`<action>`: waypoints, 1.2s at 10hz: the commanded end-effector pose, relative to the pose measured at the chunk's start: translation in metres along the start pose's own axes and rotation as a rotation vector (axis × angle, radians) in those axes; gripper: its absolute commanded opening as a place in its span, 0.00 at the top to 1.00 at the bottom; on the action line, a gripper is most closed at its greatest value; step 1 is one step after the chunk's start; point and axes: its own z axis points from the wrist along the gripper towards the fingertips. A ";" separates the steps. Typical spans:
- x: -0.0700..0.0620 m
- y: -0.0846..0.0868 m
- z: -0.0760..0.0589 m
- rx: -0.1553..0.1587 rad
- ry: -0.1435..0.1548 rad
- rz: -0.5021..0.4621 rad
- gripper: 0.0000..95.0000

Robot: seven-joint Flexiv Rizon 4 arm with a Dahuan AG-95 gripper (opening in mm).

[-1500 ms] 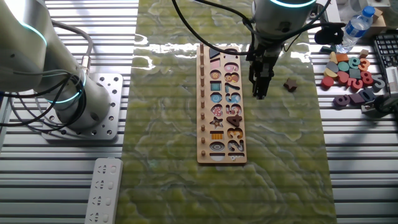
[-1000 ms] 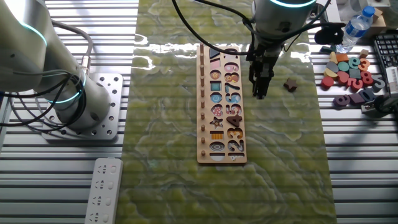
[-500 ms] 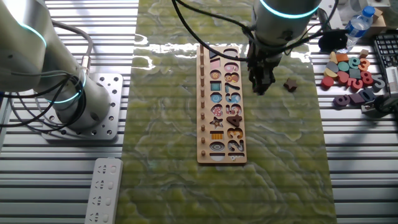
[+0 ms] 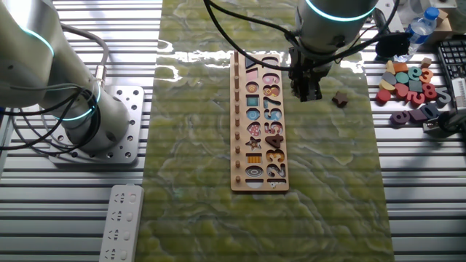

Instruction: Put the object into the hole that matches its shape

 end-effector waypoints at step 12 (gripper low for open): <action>-0.128 0.017 0.046 -0.011 0.045 -0.022 1.00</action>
